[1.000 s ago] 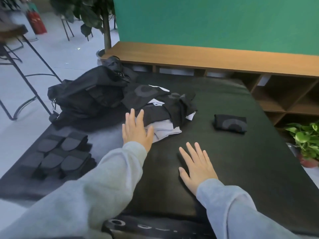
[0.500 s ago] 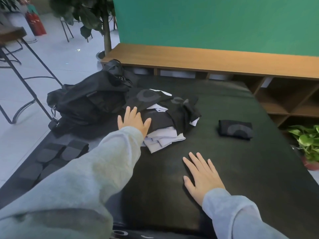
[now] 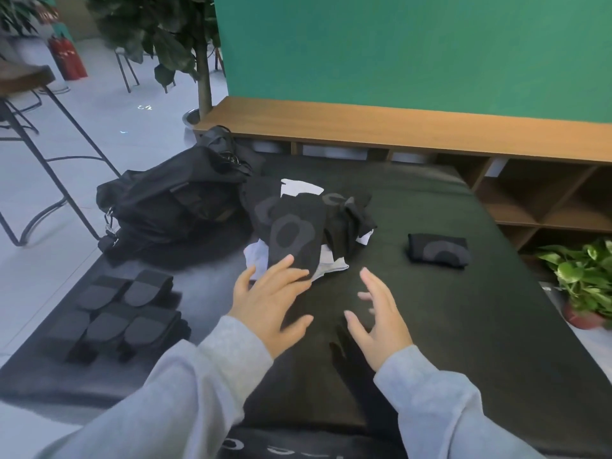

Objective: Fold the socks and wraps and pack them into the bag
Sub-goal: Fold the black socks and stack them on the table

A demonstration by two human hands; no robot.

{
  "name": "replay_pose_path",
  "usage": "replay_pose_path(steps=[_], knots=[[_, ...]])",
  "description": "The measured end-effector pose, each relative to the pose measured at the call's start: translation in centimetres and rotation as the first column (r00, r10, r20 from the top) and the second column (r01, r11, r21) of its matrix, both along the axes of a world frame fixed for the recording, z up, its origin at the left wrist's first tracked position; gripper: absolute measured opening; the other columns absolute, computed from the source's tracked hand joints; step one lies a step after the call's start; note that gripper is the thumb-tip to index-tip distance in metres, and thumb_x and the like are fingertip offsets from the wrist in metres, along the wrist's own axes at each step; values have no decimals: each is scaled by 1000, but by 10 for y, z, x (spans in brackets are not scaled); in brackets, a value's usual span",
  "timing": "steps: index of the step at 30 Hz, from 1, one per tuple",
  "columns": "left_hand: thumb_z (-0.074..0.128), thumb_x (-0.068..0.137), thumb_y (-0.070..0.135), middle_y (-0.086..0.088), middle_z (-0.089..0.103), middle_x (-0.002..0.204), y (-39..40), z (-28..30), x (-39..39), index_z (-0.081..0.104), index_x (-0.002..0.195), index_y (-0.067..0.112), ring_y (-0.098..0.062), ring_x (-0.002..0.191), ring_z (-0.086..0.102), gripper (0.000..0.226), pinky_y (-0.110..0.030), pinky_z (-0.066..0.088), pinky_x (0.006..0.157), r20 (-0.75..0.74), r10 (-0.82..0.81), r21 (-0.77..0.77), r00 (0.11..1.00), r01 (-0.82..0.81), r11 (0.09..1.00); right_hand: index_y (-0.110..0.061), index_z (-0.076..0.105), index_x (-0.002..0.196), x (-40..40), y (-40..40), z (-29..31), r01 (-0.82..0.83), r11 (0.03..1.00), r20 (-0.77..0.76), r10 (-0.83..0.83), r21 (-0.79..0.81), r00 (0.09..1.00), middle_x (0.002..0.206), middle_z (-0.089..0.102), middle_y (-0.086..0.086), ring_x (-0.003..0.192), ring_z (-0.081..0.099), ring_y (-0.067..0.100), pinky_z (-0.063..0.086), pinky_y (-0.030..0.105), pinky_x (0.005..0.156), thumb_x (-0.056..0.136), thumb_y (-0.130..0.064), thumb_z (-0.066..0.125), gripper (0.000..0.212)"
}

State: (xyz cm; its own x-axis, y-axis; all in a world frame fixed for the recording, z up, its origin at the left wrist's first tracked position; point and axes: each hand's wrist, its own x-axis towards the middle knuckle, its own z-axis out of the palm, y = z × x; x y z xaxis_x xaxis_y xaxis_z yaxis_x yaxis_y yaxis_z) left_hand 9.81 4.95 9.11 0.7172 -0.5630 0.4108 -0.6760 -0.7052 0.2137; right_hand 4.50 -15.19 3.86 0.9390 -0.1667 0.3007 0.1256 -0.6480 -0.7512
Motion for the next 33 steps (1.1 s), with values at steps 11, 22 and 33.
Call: replay_pose_path(steps=[11,22,33], knots=[[55,70,43,11,59,122,2,-26,-59,47,122,34,-5,120,41,53,-37,35,92,-132,-216,-216,968,184,959,-15,71,84,-15,20,3,-66,955,119,104,-290,987,92,69,-4,95,49,6,30,6,91,70,-16,60,18],[49,71,35,10,68,103,20,-84,-76,49,93,36,-7,110,48,22,-39,49,78,-179,-24,-251,984,-22,968,-19,73,95,-66,9,-16,-148,961,-206,100,-232,973,99,67,-10,99,43,-8,25,-4,87,76,-25,49,31],[47,82,29,5,70,91,24,-79,-91,64,89,25,-7,107,50,19,-11,31,90,-223,-111,-345,968,28,938,-26,65,105,-83,14,-19,-207,914,-173,154,-349,973,97,67,-11,100,52,12,45,30,79,65,-23,64,40]])
